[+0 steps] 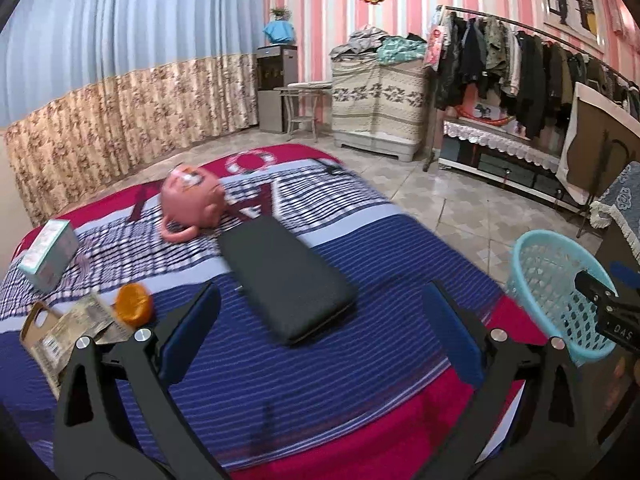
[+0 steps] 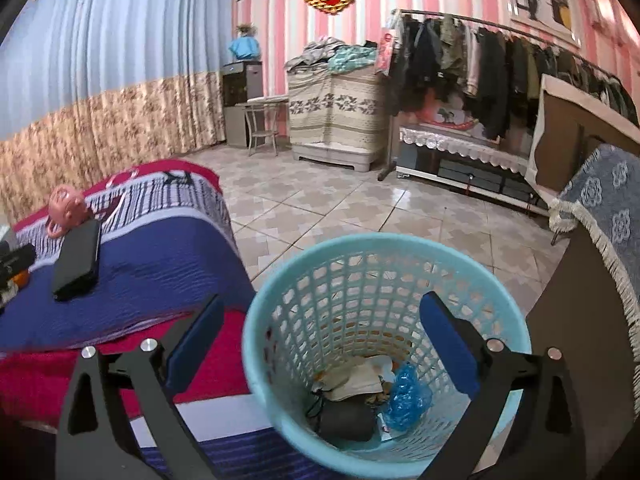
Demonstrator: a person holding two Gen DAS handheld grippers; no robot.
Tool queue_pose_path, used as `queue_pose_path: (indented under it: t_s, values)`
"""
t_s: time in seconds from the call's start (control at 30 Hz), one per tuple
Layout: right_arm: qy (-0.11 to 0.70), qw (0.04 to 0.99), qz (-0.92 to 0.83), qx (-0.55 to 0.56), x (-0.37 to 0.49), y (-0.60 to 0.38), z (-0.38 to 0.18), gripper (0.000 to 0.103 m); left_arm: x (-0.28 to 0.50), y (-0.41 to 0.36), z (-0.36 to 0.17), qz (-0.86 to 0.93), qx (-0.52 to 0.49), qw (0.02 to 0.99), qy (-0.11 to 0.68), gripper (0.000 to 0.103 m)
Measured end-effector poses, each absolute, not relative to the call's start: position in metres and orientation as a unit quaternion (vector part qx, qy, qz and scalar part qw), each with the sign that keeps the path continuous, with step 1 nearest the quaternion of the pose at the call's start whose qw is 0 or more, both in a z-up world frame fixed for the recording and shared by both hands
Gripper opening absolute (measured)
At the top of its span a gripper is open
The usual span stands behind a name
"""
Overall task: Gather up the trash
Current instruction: 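Move both open tools back over the bed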
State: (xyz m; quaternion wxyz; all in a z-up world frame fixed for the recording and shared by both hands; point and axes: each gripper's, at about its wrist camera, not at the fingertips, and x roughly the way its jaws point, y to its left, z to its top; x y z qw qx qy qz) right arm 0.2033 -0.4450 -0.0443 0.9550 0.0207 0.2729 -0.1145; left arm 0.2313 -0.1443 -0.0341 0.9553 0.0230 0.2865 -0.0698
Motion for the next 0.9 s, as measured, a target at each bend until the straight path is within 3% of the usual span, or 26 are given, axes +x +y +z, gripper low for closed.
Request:
queue_pose_path:
  t_s: [0.9]
  values:
    - [0.292, 0.956, -0.008, -0.027, 0.219, -0.326, -0.046, 0.097, 0.185, 0.060, -0.053, 0.074, 0.006, 0.947, 0.314, 0.097]
